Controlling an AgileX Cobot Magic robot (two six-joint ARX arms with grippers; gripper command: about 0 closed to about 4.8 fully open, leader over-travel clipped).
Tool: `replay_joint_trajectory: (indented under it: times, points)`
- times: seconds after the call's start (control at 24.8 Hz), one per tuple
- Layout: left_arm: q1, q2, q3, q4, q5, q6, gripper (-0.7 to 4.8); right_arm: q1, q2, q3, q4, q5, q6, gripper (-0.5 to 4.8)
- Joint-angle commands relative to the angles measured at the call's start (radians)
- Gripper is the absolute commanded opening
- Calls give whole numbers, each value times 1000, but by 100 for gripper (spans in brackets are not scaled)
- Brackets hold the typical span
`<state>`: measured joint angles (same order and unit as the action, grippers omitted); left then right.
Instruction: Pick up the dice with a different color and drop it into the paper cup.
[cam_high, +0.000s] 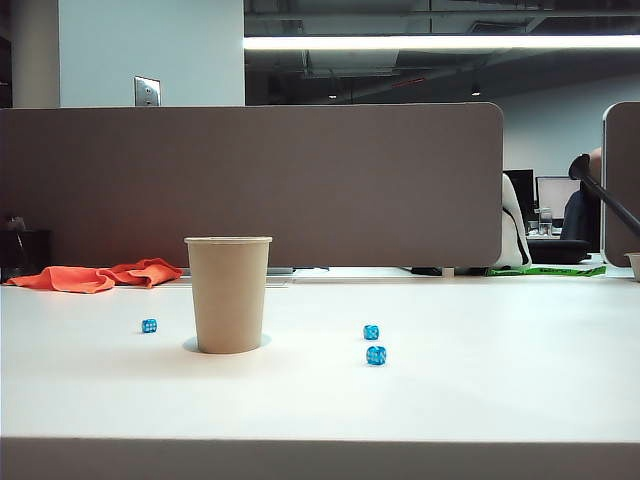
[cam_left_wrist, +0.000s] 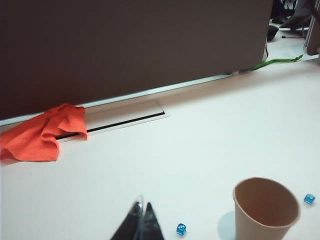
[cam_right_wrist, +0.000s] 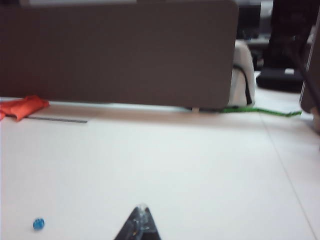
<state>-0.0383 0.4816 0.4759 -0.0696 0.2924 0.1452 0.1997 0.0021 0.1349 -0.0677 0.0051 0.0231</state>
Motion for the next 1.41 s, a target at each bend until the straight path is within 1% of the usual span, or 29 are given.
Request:
replay_joint_trajectory:
  times: [0.04, 0.16, 0.32, 0.48, 0.6, 0.93, 1.13, 1.21, 1.41]
  points:
    - [-14, -54, -10, -47, -12, 0, -5, -15, -2, -21, 39, 31, -6, -1]
    - [-14, -93, -25, -76, -12, -8, -5, -34, -4, -54, 96, 63, -5, -1]
    - [-14, -153, -38, -133, -28, -8, -5, -57, -4, -92, 143, 62, -5, -1]
    - [-14, -217, -50, -171, -31, -10, -5, -72, -4, -110, 157, 61, -6, -1]
    - [-14, -274, -58, -207, -64, -26, -5, -87, -4, -129, 190, 56, -6, -1]
    - [-14, -389, -75, -313, -92, -27, -5, -114, -4, -129, 188, 37, -5, -1]
    - [-14, -468, -113, -328, -110, -76, -5, -114, -4, -129, 176, 37, -5, -1]
    - [-14, -476, -120, -350, -123, -74, -5, -114, -4, -129, 177, 37, -5, -1]
    - [-14, -476, -145, -336, -141, -74, -5, -114, -4, -129, 179, 15, -5, -1]
